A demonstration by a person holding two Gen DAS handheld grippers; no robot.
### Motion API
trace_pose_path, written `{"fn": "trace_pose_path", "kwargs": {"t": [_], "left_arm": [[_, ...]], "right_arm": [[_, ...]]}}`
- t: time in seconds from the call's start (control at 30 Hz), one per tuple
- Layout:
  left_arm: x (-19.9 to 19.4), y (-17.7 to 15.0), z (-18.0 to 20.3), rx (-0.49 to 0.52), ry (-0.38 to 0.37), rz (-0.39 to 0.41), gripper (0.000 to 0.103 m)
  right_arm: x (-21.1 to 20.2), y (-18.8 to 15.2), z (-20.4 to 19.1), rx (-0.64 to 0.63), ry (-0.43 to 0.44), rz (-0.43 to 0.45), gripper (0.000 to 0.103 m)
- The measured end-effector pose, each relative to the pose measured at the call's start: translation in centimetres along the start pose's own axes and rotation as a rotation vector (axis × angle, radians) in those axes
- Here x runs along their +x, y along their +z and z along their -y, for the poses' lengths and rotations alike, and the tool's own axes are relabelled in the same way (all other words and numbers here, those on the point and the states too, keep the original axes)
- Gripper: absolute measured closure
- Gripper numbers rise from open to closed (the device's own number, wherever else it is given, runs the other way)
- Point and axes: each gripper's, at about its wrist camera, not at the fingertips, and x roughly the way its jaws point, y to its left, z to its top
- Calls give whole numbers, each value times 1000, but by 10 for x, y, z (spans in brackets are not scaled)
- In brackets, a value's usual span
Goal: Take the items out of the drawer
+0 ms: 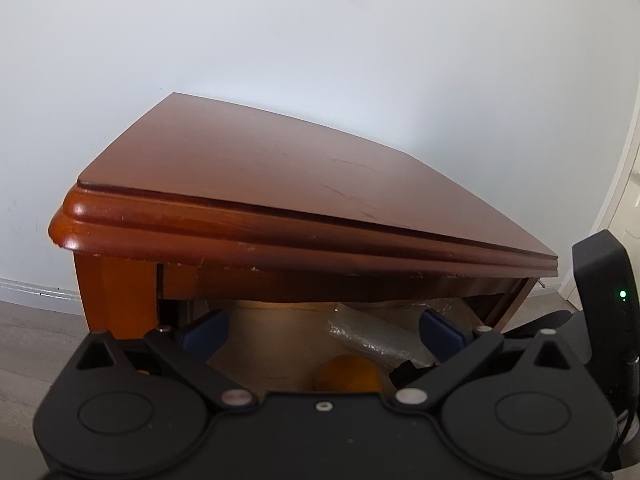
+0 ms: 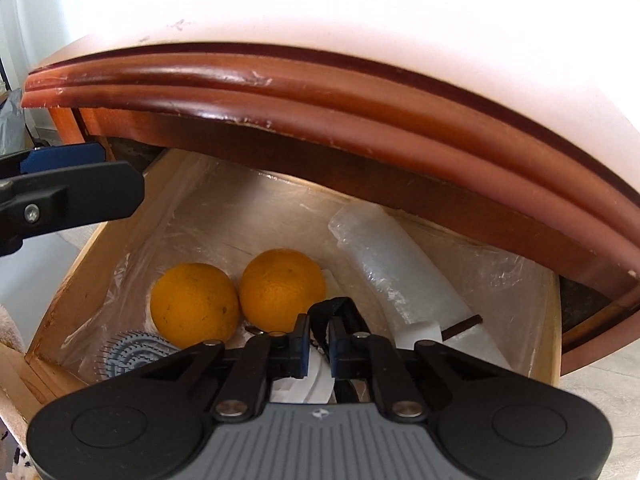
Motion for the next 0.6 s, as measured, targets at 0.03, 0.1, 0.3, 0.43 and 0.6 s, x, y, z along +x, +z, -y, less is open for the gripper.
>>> {"fn": "trace_pose_path", "kwargs": {"t": [0.03,0.1,0.3,0.43,0.6], "left_arm": [[0,0,0,0,1,1,0],[-1,0,0,1,2,4,0],[-3,-1,1,0,11,9,0],[-4,-1,1,-2,20,12,0],[-4,-2,2,-5,43,15,0]], "right_arm": [[-1,0,1,5,3,5,92],[-3,0,2,13,8,14,94],[-8,-2,6,23,19,49,97],[-13,-5,10,49,25,79,97],[-23,-11,17,86,31,129,98]]}}
